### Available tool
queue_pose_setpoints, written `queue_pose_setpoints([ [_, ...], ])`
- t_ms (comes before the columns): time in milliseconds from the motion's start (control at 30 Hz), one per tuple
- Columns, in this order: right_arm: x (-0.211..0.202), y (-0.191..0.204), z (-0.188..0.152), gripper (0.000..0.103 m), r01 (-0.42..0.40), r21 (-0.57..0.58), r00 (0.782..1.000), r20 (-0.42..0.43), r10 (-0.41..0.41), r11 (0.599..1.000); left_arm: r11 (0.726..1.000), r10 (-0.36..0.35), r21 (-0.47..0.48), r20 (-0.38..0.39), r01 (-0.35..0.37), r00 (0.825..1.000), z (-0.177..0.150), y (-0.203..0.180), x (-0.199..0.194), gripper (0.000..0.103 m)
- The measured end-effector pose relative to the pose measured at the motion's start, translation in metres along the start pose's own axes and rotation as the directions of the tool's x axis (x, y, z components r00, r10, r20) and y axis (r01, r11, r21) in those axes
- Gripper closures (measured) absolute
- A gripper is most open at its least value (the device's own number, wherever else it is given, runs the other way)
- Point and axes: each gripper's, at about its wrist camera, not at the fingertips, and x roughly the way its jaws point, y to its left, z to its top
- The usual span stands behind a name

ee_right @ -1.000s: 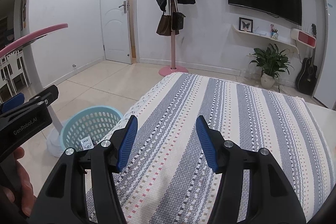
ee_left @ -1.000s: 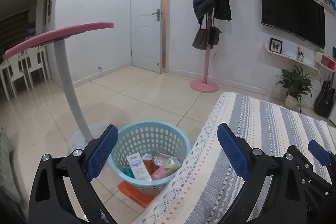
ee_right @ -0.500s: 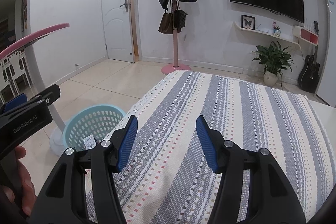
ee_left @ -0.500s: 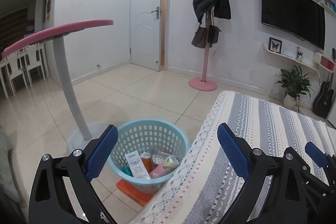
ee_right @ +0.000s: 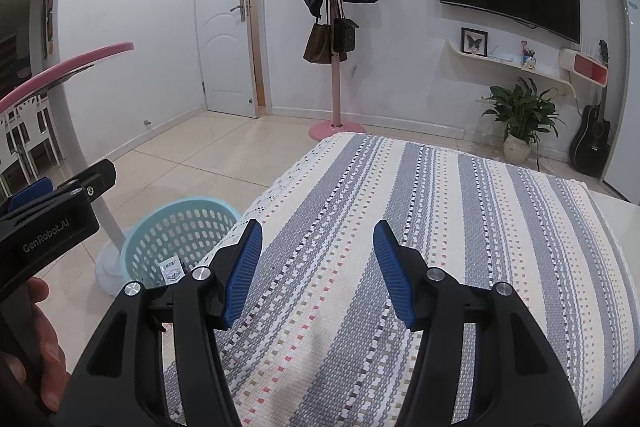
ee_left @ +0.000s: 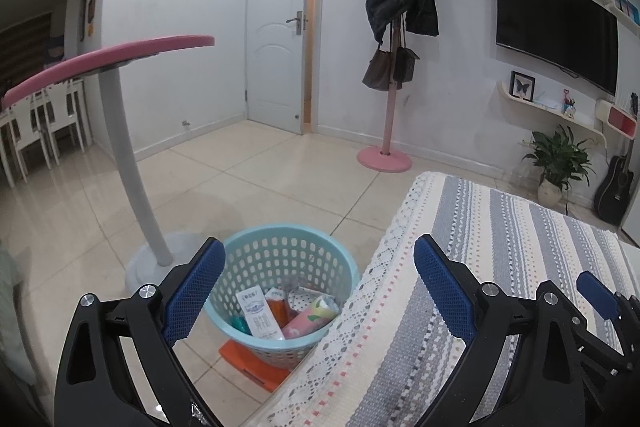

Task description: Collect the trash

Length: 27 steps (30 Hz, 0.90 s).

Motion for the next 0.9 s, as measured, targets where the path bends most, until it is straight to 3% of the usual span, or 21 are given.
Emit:
queue_pose_setpoints([
  [900, 0.0020, 0.0003, -0.0002, 0.049, -0.010, -0.010, 1.000, -0.009, 0.010, 1.000, 1.000, -0.002, 0.003, 0.000, 0.002, 1.000, -0.0002, -0.0022, 0.0000, 0.010],
])
